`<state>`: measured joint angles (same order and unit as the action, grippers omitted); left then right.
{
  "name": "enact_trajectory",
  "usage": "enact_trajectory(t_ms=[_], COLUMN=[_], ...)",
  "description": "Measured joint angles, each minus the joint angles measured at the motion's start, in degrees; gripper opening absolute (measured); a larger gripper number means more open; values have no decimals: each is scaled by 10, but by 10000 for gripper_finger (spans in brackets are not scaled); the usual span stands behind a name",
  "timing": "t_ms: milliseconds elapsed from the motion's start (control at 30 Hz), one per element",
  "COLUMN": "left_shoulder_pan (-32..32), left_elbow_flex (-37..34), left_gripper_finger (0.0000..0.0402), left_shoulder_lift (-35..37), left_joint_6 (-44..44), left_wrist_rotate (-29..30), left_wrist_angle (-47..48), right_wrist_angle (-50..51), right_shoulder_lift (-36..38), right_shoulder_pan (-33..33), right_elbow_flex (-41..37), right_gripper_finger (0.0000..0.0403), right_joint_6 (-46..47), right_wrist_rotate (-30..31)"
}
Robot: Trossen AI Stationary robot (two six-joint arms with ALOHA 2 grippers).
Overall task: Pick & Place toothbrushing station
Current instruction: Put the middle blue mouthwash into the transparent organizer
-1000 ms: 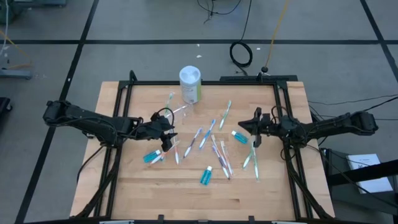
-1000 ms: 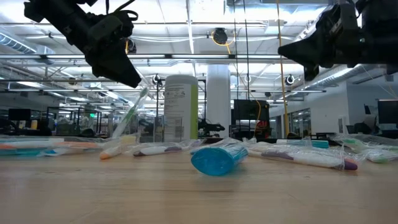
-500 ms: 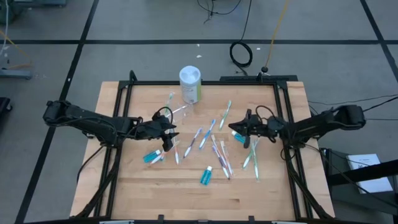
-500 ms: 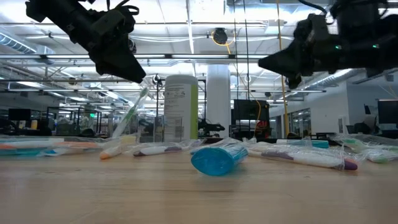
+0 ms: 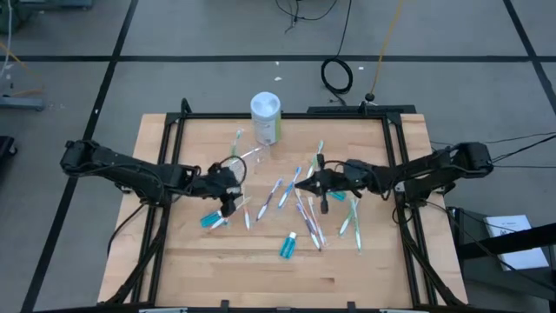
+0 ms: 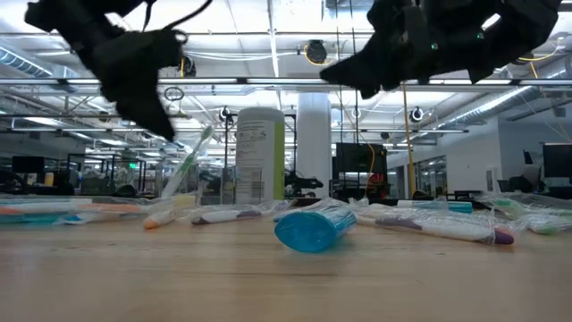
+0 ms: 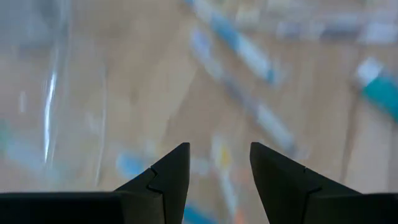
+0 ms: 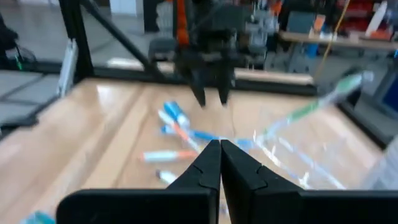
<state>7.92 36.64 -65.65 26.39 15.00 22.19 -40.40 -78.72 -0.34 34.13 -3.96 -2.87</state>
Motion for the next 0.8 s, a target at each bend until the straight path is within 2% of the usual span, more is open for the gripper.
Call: enact_trajectory(t_ms=[200, 300, 500, 800], left_shoulder_pan=[6, 12, 41, 89], left_elbow_flex=[0, -2, -30, -108], left_gripper_finger=[175, 175, 175, 175], left_shoulder_lift=[0, 0, 0, 0], left_joint_6=[107, 157, 180, 214], left_wrist_rotate=[7, -20, -53, -78], left_wrist_angle=[153, 197, 160, 42], right_wrist_angle=[41, 47, 52, 55], right_shoulder_lift=[0, 0, 0, 0], right_shoulder_pan=[-14, -16, -16, -16], right_elbow_flex=[0, 0, 0, 0], right_gripper_finger=[4, 4, 4, 4], right_joint_6=[3, 4, 4, 2], right_wrist_rotate=[0, 1, 0, 0])
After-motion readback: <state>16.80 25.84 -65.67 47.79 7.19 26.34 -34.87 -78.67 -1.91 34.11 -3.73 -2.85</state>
